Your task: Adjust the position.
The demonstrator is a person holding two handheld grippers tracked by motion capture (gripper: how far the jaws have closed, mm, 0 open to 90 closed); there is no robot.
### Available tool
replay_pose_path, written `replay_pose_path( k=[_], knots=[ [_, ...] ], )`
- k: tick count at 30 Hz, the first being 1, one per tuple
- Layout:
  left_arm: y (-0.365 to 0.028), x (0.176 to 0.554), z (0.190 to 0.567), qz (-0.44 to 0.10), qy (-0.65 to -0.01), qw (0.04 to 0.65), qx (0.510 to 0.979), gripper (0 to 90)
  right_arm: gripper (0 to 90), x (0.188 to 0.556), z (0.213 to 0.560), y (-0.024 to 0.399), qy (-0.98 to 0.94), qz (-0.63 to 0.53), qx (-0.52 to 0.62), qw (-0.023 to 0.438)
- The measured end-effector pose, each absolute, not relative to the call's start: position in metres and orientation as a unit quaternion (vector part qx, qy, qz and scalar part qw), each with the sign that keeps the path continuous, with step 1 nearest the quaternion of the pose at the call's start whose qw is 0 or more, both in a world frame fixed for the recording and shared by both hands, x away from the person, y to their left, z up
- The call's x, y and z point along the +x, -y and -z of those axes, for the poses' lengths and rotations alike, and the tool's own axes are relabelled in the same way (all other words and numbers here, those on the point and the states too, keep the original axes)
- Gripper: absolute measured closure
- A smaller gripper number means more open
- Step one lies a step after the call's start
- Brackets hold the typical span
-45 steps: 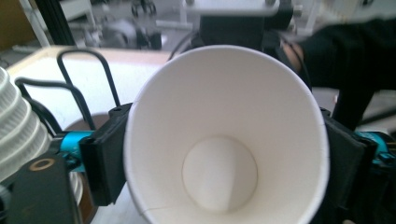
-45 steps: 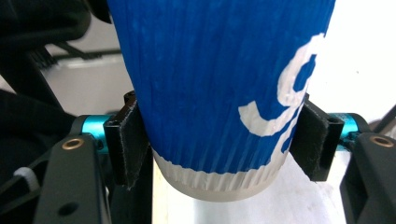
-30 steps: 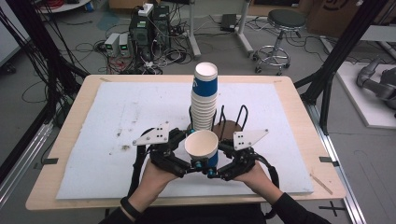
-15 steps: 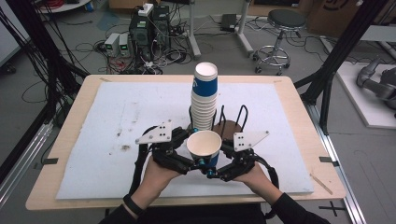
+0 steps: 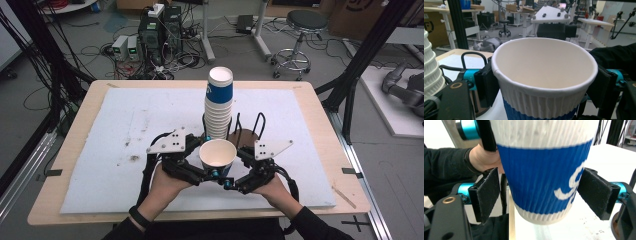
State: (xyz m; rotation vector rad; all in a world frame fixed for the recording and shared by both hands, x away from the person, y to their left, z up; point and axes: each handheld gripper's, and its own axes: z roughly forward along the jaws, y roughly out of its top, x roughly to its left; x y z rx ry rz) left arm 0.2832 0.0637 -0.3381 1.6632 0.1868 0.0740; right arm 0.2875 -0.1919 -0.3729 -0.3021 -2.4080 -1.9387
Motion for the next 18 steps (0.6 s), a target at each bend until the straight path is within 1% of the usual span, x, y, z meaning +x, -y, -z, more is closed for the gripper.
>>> replay_pose_path(
  k=[10,11,14,18],
  knots=[
    [-0.052,0.280,0.341,-0.034,-0.073,0.663,0.745,23.6,20.6,0.286,0.375,0.189,0.759,0.642,-0.108,0.021],
    [-0.052,0.280,0.341,-0.034,-0.073,0.662,0.745,23.6,23.3,0.285,0.375,0.189,0.758,0.643,-0.107,0.025],
    [-0.052,0.281,0.341,-0.031,-0.075,0.663,0.744,23.5,24.5,0.285,0.375,0.190,0.758,0.643,-0.104,0.025],
    [-0.052,0.281,0.342,-0.026,-0.079,0.666,0.741,20.0,24.1,0.286,0.376,0.190,0.758,0.644,-0.104,0.027]
  ],
)
